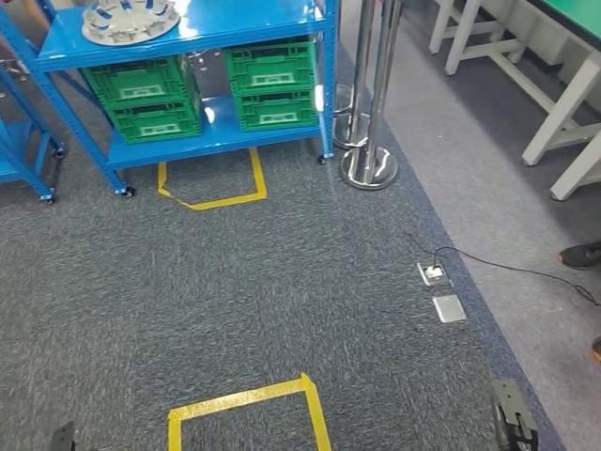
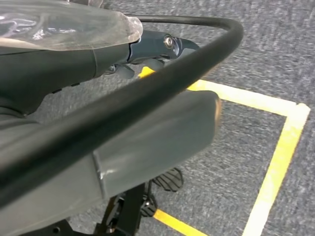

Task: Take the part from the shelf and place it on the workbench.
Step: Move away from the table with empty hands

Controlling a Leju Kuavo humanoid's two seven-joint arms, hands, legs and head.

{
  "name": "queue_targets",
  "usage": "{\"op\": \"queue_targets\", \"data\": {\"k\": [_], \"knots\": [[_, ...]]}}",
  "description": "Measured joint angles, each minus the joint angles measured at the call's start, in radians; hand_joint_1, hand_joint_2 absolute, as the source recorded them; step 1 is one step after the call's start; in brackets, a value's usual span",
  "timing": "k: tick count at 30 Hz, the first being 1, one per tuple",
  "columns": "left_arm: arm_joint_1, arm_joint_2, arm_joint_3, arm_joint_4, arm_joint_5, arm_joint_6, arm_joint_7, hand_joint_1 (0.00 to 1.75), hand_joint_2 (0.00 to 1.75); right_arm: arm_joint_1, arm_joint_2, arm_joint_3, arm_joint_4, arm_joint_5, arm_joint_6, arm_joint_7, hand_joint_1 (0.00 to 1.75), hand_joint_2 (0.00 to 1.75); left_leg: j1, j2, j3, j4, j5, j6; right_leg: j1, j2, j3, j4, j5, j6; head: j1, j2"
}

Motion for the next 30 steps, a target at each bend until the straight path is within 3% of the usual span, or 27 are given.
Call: {"op": "queue_targets", "data": {"k": [1, 2, 4, 6, 8, 9, 11, 13, 15, 17, 19, 21, 23, 24, 25, 26, 28, 30], "knots": [[0.002, 0.001, 0.0, 0.0, 0.0, 0.0, 0.0, 0.0, 0.0, 0.001, 0.001, 0.0, 0.005, -0.001, 0.001, 0.002, 0.0, 0.0, 0.002, -0.012, -0.005, 0.0, 0.003, -0.006, 0.0, -0.013, 0.003, -0.002, 0.001, -0.006, -0.002, 0.0], [0.005, 0.002, 0.0, 0.0, -0.001, 0.0, 0.0, 0.0, 0.0, 0.0, 0.003, -0.001, 0.009, -0.002, 0.001, 0.004, 0.0, 0.0, 0.003, -0.008, -0.008, 0.003, 0.002, -0.012, 0.001, -0.026, 0.006, -0.004, 0.003, -0.012, -0.004, 0.0], [0.005, 0.003, 0.0, 0.0, -0.002, 0.0, 0.0, 0.0, 0.0, 0.0, 0.005, -0.006, 0.016, -0.005, 0.004, 0.008, 0.0, 0.0, 0.001, 0.047, -0.038, 0.06, -0.03, -0.023, 0.001, -0.053, 0.011, -0.011, 0.009, -0.025, -0.016, 0.0], [0.0, 0.004, 0.0, 0.0, -0.003, -0.001, 0.0, 0.0, 0.0, 0.007, 0.006, -0.01, 0.025, -0.007, 0.008, 0.012, 0.0, 0.0, 0.0, 0.112, -0.105, 0.194, -0.096, -0.031, 0.005, -0.083, 0.011, -0.014, 0.01, -0.032, -0.034, 0.0], [-0.001, 0.001, 0.0, 0.0, -0.002, -0.002, 0.0, 0.0, 0.0, 0.015, 0.006, -0.013, 0.036, -0.009, 0.01, 0.015, 0.0, 0.0, 0.001, 0.128, -0.163, 0.303, -0.13, -0.034, 0.009, -0.114, 0.011, -0.014, 0.007, -0.034, -0.042, 0.0], [0.001, -0.001, 0.0, 0.0, -0.002, -0.003, 0.0, 0.0, 0.0, 0.016, 0.007, -0.015, 0.04, -0.009, 0.01, 0.015, 0.0, 0.0, 0.001, 0.131, -0.164, 0.304, -0.12, -0.033, 0.01, -0.128, 0.012, -0.014, 0.006, -0.035, -0.044, 0.0], [0.002, -0.002, 0.0, 0.0, -0.003, -0.003, 0.0, 0.0, 0.0, 0.017, 0.008, -0.02, 0.046, -0.009, 0.011, 0.016, 0.0, 0.0, -0.002, 0.148, -0.104, 0.191, -0.058, -0.025, 0.012, -0.153, 0.016, -0.014, 0.002, -0.034, -0.051, 0.0], [0.0, 0.001, 0.0, 0.0, -0.003, -0.004, 0.0, 0.0, 0.0, 0.017, 0.009, -0.023, 0.049, -0.01, 0.016, 0.016, 0.0, 0.0, -0.011, 0.19, -0.03, 0.051, -0.011, -0.01, 0.017, -0.175, 0.022, -0.014, -0.004, -0.028, -0.057, 0.0], [-0.002, 0.003, 0.0, 0.0, -0.002, -0.007, 0.0, 0.0, 0.0, 0.016, 0.011, -0.024, 0.052, -0.012, 0.023, 0.018, 0.0, 0.0, -0.02, 0.203, -0.006, 0.003, -0.003, 0.003, 0.021, -0.195, 0.028, -0.015, -0.01, -0.02, -0.056, 0.0], [0.0, 0.004, 0.0, 0.0, -0.001, -0.009, 0.0, 0.0, 0.0, 0.014, 0.012, -0.025, 0.055, -0.014, 0.029, 0.019, 0.0, 0.0, -0.018, 0.178, -0.004, -0.003, 0.0, 0.013, 0.02, -0.206, 0.035, -0.017, -0.016, -0.009, -0.053, 0.0], [0.0, 0.004, 0.0, 0.0, 0.0, -0.009, -0.001, 0.0, 0.0, 0.012, 0.013, -0.025, 0.057, -0.014, 0.032, 0.019, 0.0, 0.0, -0.013, 0.157, 0.003, -0.013, 0.005, 0.024, 0.017, -0.164, 0.023, 0.021, -0.047, 0.0, -0.046, 0.0], [-0.001, 0.004, 0.0, 0.0, 0.001, -0.009, -0.001, 0.0, 0.0, 0.013, 0.013, -0.026, 0.061, -0.015, 0.032, 0.02, 0.0, 0.0, -0.011, 0.137, 0.006, -0.016, 0.007, 0.032, 0.015, -0.105, -0.033, 0.149, -0.114, 0.003, -0.035, 0.0], [-0.002, 0.002, 0.0, 0.0, 0.001, -0.01, -0.001, 0.0, 0.0, 0.018, 0.014, -0.026, 0.067, -0.016, 0.033, 0.022, 0.0, 0.0, -0.012, 0.109, 0.006, -0.015, 0.007, 0.035, 0.015, -0.086, -0.096, 0.277, -0.156, 0.005, -0.025, 0.0], [-0.002, 0.001, 0.0, 0.0, 0.001, -0.01, -0.001, 0.0, 0.0, 0.02, 0.014, -0.026, 0.069, -0.016, 0.033, 0.023, 0.0, 0.0, -0.012, 0.094, 0.007, -0.014, 0.006, 0.035, 0.015, -0.084, -0.107, 0.29, -0.147, 0.006, -0.021, 0.0], [-0.001, 0.0, 0.0, 0.0, 0.001, -0.01, -0.001, 0.0, 0.0, 0.021, 0.014, -0.026, 0.071, -0.016, 0.033, 0.024, 0.0, 0.0, -0.012, 0.079, 0.009, -0.013, 0.006, 0.034, 0.014, -0.081, -0.098, 0.261, -0.117, 0.006, -0.017, 0.0], [-0.001, -0.001, 0.0, 0.0, 0.001, -0.01, -0.001, 0.0, 0.0, 0.02, 0.014, -0.026, 0.072, -0.016, 0.033, 0.024, 0.0, 0.0, -0.012, 0.065, 0.011, -0.011, 0.005, 0.033, 0.012, -0.072, -0.072, 0.195, -0.073, 0.006, -0.013, 0.0], [-0.002, -0.002, 0.0, 0.0, 0.001, -0.01, -0.001, 0.0, 0.0, 0.02, 0.015, -0.026, 0.074, -0.016, 0.035, 0.024, 0.0, 0.0, -0.012, 0.037, 0.009, -0.003, 0.001, 0.026, 0.005, -0.026, -0.015, 0.057, -0.013, 0.004, -0.005, 0.0], [-0.003, -0.002, 0.0, 0.0, 0.002, -0.01, -0.001, 0.0, 0.0, 0.019, 0.015, -0.027, 0.077, -0.016, 0.038, 0.024, 0.0, 0.0, -0.011, 0.012, 0.0, 0.003, 0.003, 0.015, 0.003, 0.002, 0.006, 0.003, -0.006, -0.002, -0.005, 0.0]]}}
